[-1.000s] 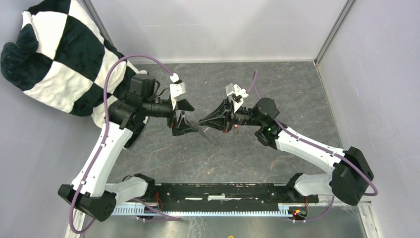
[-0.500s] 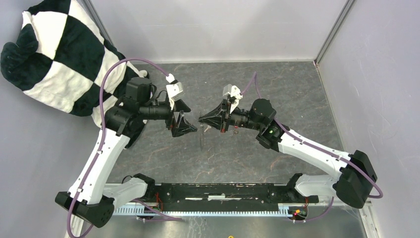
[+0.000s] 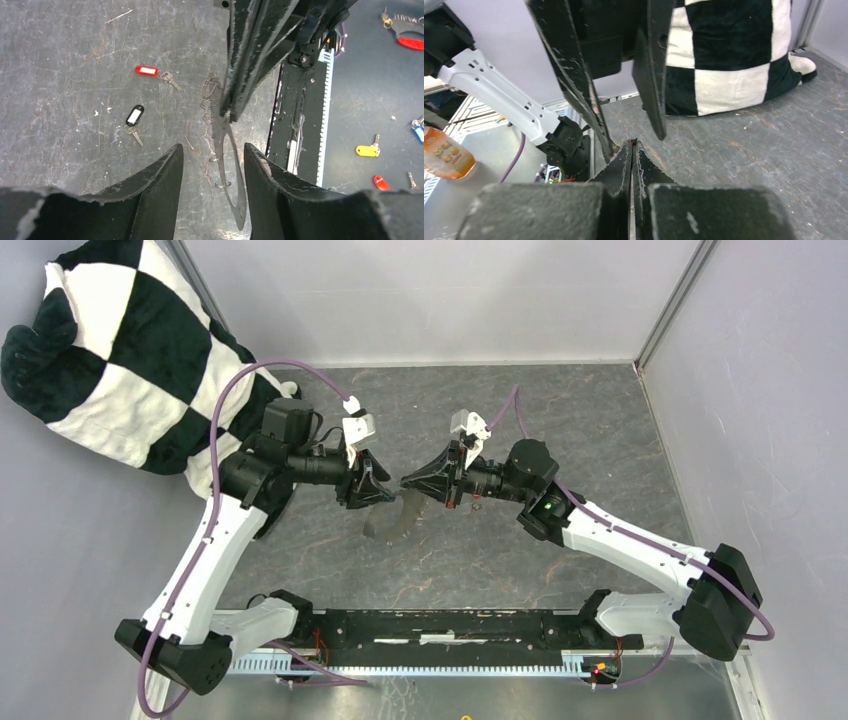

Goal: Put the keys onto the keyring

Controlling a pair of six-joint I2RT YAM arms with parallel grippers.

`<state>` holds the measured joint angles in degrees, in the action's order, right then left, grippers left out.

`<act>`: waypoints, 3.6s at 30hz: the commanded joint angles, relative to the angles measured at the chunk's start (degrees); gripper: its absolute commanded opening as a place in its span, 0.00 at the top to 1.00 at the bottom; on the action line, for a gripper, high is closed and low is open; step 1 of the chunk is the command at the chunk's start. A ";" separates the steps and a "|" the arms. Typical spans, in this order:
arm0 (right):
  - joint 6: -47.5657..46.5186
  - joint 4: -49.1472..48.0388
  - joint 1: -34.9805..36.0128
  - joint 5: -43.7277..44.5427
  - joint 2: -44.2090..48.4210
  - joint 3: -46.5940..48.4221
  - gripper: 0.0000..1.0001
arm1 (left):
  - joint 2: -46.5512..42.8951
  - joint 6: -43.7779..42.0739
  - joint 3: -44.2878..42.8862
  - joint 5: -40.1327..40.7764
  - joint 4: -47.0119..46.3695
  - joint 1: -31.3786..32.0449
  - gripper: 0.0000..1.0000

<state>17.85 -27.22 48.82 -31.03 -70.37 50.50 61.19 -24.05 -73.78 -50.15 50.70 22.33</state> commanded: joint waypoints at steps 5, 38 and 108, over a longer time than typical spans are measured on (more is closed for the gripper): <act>2.14 -6.70 0.82 -6.09 -1.39 3.60 1.00 | 1.57 -9.79 -4.83 -3.06 5.81 0.18 0.41; 2.11 -6.35 2.84 -3.62 -2.70 4.78 1.00 | 3.06 -12.16 -4.15 -7.93 11.35 1.12 0.67; 10.12 -26.29 0.85 -7.83 3.13 -3.56 0.60 | -7.18 20.09 7.50 -20.15 -27.41 1.13 0.98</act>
<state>26.22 -49.50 49.39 -38.94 -66.19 43.66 54.24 -6.46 -66.08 -67.70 26.15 23.29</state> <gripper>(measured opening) 0.406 0.043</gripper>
